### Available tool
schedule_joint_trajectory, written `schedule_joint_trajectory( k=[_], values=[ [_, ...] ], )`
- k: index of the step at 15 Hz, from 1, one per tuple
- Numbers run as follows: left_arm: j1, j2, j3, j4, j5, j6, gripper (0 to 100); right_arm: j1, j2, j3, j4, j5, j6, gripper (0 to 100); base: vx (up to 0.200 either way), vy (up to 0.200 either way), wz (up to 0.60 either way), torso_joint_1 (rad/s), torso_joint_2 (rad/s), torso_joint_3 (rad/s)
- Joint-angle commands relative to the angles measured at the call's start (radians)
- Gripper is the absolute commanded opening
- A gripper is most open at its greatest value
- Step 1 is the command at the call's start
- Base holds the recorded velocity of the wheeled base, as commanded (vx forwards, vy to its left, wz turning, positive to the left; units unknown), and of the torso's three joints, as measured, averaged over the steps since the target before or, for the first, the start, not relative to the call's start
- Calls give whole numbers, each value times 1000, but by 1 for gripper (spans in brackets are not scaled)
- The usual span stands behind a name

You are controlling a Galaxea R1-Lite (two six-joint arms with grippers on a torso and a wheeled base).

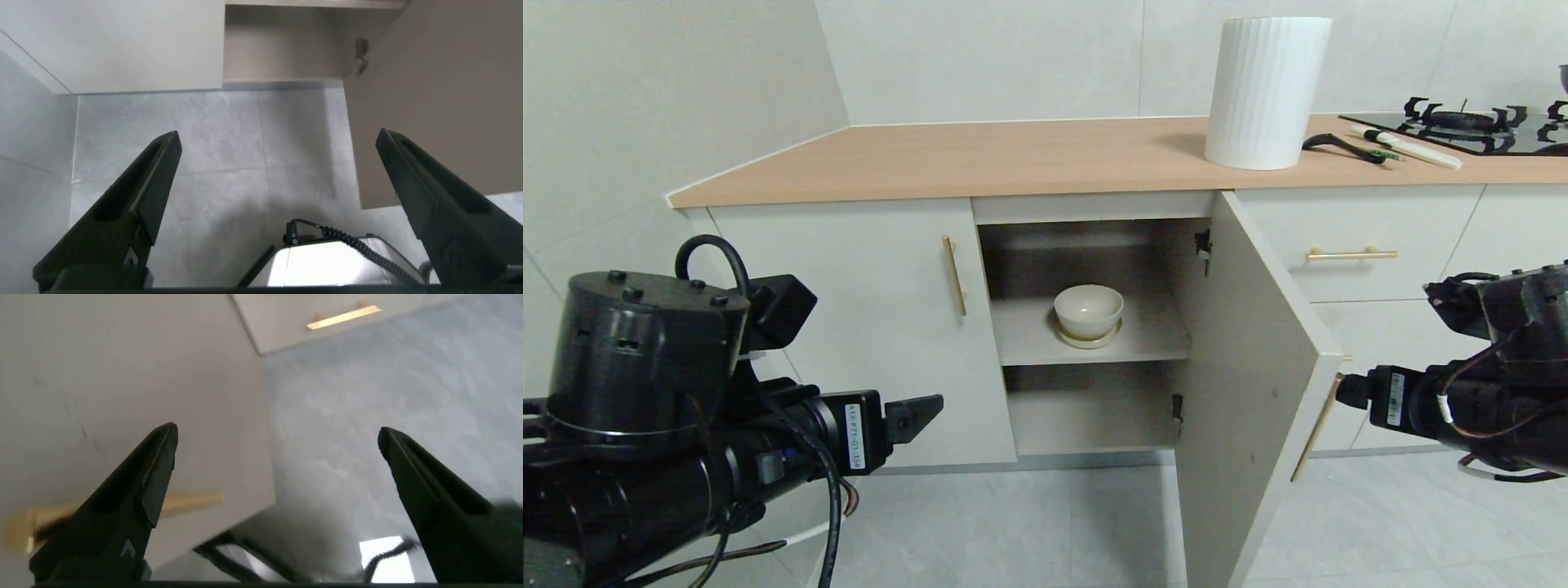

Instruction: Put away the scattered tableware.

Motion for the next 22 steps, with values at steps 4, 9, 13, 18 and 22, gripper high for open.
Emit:
schedule_joint_trajectory(
  k=[4,9,13,18,22],
  values=[
    [0,-4,-2,0,1,0,100,78,178,-75,-74,6,-6,100,0,0,0,0,0,0],
    [0,-6,-2,0,1,0,100,127,277,-190,-74,13,-11,100,0,0,0,0,0,0],
    [0,-4,0,0,1,0,100,141,292,-210,-74,49,-9,100,0,0,0,0,0,0],
    [0,-7,0,0,4,-1,100,115,286,-162,-77,49,-9,100,-120,0,0,3,3,1],
    [0,-4,0,2,2,0,100,125,350,-181,-165,53,-32,100,-50,0,0,1,-1,2]
  ],
)
